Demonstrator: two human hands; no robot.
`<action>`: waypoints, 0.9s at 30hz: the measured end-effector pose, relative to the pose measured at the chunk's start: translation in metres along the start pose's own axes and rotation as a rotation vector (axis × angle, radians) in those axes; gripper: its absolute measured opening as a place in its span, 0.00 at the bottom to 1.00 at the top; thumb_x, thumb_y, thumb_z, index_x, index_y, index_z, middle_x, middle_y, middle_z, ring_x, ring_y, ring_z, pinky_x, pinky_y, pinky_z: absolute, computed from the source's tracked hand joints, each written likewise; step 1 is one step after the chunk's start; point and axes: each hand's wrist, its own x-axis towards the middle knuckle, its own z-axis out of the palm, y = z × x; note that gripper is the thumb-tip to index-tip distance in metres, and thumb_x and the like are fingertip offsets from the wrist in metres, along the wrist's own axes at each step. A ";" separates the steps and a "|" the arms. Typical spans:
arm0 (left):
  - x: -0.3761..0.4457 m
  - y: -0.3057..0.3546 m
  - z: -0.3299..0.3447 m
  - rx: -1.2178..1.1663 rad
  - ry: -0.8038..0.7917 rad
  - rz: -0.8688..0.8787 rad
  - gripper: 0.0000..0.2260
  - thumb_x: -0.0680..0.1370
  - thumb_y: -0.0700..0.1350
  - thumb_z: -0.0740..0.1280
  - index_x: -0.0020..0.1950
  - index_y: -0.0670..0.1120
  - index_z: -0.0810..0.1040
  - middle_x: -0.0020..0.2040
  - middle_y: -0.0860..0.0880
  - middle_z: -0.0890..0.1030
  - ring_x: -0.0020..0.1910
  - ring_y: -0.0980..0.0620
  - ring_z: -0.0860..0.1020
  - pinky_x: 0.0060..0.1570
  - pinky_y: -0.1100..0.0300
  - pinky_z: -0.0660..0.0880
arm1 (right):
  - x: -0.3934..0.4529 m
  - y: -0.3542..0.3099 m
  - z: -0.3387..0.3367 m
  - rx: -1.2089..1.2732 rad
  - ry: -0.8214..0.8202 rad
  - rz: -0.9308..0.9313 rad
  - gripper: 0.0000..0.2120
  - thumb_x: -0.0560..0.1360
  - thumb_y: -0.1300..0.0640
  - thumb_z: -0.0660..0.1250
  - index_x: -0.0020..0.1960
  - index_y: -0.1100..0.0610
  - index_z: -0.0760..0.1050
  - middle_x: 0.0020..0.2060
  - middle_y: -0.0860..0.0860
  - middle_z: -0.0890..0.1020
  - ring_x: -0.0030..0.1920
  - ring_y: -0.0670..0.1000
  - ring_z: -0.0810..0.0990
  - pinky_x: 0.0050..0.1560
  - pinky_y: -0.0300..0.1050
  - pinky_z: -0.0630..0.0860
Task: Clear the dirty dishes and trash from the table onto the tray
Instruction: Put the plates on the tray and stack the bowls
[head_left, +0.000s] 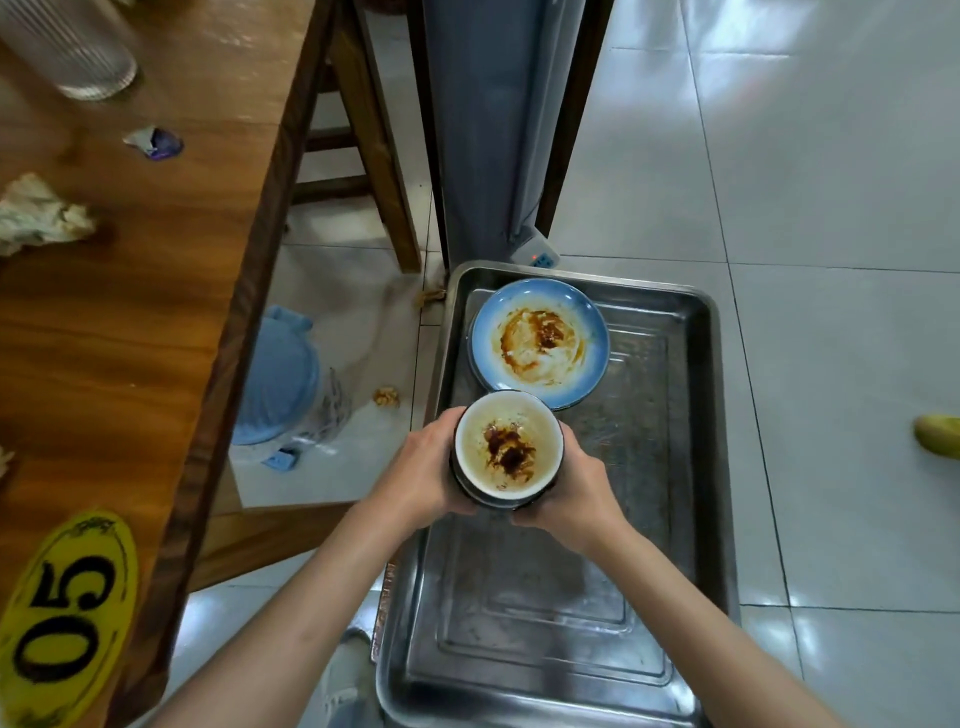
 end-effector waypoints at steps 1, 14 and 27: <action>0.000 -0.001 0.002 0.005 -0.010 -0.002 0.45 0.53 0.44 0.81 0.68 0.54 0.68 0.59 0.52 0.78 0.58 0.52 0.75 0.56 0.55 0.73 | -0.001 0.003 0.001 -0.001 0.001 0.004 0.50 0.49 0.57 0.79 0.65 0.38 0.60 0.42 0.32 0.75 0.46 0.41 0.75 0.40 0.30 0.71; 0.008 -0.002 0.013 0.017 -0.029 -0.027 0.46 0.54 0.41 0.82 0.70 0.50 0.67 0.61 0.50 0.77 0.60 0.51 0.73 0.53 0.63 0.67 | 0.005 0.017 0.009 -0.023 0.013 0.032 0.50 0.50 0.57 0.80 0.66 0.41 0.60 0.42 0.32 0.72 0.43 0.39 0.72 0.36 0.26 0.67; 0.009 0.004 0.014 0.062 -0.035 -0.025 0.44 0.57 0.43 0.81 0.70 0.50 0.66 0.62 0.50 0.76 0.61 0.49 0.74 0.60 0.51 0.72 | 0.005 0.019 0.011 0.030 0.044 0.077 0.51 0.50 0.60 0.81 0.66 0.40 0.61 0.43 0.33 0.73 0.46 0.42 0.74 0.29 0.25 0.70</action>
